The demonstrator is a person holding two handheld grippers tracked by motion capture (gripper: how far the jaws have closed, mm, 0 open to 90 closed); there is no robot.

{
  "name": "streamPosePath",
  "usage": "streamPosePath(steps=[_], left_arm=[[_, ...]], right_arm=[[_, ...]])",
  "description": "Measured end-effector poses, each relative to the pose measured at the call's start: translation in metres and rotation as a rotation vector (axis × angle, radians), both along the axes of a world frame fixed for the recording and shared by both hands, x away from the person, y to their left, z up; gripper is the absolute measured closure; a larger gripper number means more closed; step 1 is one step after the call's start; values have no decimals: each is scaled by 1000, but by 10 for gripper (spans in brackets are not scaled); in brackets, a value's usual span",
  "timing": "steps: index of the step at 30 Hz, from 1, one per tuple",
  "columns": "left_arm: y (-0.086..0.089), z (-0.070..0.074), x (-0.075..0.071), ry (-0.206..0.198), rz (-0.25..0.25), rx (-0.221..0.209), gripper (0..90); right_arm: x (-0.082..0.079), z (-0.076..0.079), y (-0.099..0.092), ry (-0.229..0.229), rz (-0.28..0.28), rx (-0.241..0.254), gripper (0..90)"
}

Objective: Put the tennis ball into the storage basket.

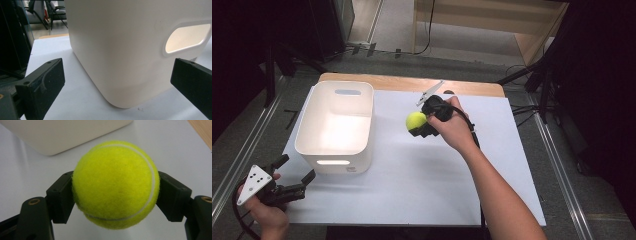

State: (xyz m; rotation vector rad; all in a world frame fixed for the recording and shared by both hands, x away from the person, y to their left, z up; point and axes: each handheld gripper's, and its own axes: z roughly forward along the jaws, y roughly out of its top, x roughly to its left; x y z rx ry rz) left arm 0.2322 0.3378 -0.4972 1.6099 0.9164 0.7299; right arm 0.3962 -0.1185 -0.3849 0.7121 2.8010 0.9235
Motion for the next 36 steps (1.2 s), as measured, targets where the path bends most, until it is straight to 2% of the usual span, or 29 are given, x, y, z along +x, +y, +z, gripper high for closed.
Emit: streamPosePath(steps=[24,25,36], left_arm=[[0,0,0,-2,-4,-2,0],[0,0,0,-2,-5,-1,0],[0,0,0,-3,-6,-4,0]], right_arm=[[4,19,26,-13,34,9,230],[4,19,27,-16,49,7,231],[6,24,45,-22,70,16,231]])
